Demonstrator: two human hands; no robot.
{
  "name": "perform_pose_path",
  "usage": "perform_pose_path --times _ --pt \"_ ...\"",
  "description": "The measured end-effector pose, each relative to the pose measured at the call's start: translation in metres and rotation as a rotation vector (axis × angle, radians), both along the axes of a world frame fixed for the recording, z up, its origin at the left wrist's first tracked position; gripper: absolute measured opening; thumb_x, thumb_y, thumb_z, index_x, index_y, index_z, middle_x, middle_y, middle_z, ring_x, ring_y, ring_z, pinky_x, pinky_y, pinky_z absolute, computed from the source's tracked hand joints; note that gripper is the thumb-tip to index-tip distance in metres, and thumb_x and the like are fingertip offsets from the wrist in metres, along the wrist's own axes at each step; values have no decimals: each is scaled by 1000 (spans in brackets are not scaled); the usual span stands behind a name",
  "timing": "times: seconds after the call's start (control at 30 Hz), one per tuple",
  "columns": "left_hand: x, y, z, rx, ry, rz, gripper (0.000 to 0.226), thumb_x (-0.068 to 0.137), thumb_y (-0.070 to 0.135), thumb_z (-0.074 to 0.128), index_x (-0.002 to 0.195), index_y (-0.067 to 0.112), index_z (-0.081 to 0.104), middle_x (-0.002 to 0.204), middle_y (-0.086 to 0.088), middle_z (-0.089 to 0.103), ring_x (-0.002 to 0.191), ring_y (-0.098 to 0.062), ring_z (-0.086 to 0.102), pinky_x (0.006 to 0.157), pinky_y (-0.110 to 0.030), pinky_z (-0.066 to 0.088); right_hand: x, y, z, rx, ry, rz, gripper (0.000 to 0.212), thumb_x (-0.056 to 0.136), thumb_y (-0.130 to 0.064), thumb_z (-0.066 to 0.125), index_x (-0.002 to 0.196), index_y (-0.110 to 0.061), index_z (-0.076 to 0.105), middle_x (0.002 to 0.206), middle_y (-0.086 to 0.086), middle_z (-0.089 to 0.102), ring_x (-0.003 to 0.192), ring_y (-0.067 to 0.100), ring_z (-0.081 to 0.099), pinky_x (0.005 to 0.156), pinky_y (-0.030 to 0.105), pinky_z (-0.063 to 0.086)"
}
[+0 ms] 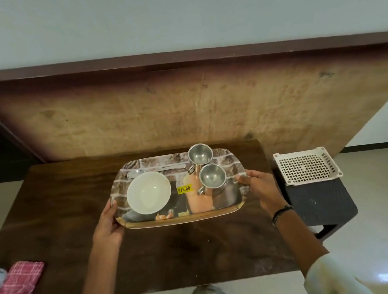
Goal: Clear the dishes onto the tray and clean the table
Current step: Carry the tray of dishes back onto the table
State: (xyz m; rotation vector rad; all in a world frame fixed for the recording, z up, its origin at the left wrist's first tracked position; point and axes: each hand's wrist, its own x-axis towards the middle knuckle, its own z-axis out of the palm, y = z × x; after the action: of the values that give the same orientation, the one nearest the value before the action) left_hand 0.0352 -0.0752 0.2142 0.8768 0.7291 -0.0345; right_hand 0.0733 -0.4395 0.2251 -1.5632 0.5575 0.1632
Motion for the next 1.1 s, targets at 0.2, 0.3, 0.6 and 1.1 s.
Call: perform_pose_path --times 0.2,0.3,0.6,1.1 --pt "-29 47 7 32 24 0 35 98 10 40 89 24 71 68 6 75 64 -10 71 58 -26 58 -23 52 6 16 -15 -22 18 80 -6 73 97 -2 72 86 6 72 70 11 66 51 16 48" --pt "-41 72 15 48 18 9 25 98 10 40 95 24 61 68 5 74 78 -15 67 78 -33 54 -33 80 10 34 -21 -36 17 80 -4 73 97 -3 71 82 5 70 66 9 64 48 14 47" --pt "-42 153 1 72 95 24 38 98 12 43 135 14 48 114 -6 70 113 -28 58 98 -44 46 -52 162 -7 86 0 -33 16 82 -2 70 96 4 69 84 12 69 67 14 63 50 16 50" --pt "-9 232 -128 136 479 -129 37 95 2 43 132 4 50 135 -19 53 121 -36 53 94 -42 45 -55 239 -140 108 273 -120 18 88 -4 63 105 -2 68 94 14 69 70 15 66 56 25 56"
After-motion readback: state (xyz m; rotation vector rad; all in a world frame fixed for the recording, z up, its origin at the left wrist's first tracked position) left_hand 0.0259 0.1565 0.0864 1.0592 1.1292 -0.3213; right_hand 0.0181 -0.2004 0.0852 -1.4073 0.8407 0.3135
